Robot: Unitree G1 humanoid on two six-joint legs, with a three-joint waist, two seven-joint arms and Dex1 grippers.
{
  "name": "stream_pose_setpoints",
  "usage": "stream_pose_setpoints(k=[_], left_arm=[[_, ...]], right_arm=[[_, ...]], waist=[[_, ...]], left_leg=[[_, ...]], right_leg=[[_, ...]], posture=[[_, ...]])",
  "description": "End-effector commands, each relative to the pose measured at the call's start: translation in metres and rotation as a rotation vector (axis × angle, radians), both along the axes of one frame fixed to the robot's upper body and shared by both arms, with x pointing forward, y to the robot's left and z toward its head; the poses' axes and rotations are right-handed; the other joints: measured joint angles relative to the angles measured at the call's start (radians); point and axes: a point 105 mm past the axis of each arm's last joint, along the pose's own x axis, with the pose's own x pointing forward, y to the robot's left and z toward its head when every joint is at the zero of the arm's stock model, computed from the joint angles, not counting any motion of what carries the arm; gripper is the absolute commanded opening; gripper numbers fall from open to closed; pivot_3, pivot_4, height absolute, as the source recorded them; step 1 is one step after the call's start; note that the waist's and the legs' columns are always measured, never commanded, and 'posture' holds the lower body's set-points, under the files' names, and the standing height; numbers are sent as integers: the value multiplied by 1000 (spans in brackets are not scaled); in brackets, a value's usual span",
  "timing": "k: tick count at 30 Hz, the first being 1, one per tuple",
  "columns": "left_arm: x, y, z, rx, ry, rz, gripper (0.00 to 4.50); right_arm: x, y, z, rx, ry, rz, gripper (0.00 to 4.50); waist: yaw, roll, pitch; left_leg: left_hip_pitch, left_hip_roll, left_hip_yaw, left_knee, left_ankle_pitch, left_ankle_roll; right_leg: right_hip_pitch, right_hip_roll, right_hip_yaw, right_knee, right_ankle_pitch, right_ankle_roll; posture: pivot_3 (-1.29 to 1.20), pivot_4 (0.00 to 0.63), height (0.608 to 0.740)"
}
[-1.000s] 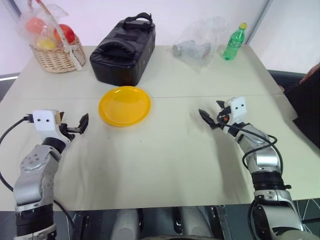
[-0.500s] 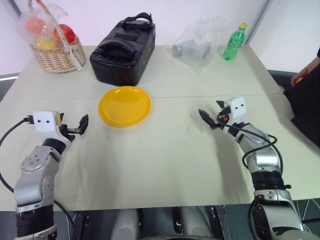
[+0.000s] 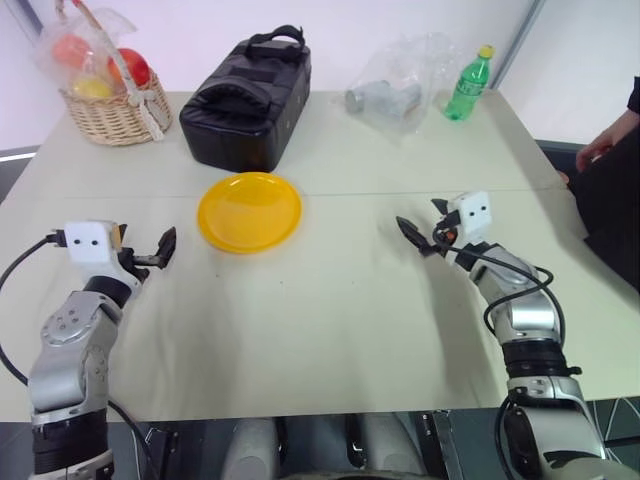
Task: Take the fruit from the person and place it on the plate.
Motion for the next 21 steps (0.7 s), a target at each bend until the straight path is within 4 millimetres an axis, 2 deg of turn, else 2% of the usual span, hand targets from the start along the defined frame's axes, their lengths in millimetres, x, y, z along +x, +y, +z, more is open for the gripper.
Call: stream_pose_setpoints(k=[1,21], left_arm=[[-1,4,12,34,-46,10,4476],[-2,4,13,52,-49,2,4476]], right_arm=[[3,3,14,-3,-53,12,4500],[2,5,13,-5,-51,21,4500]], waist=[[0,0,0],[0,0,0]], left_leg=[[0,0,0,0,0,0],[0,0,0,0,0,0]], right_leg=[[0,0,0,0,0,0],[0,0,0,0,0,0]], posture=[[0,150,740],[0,150,740]])
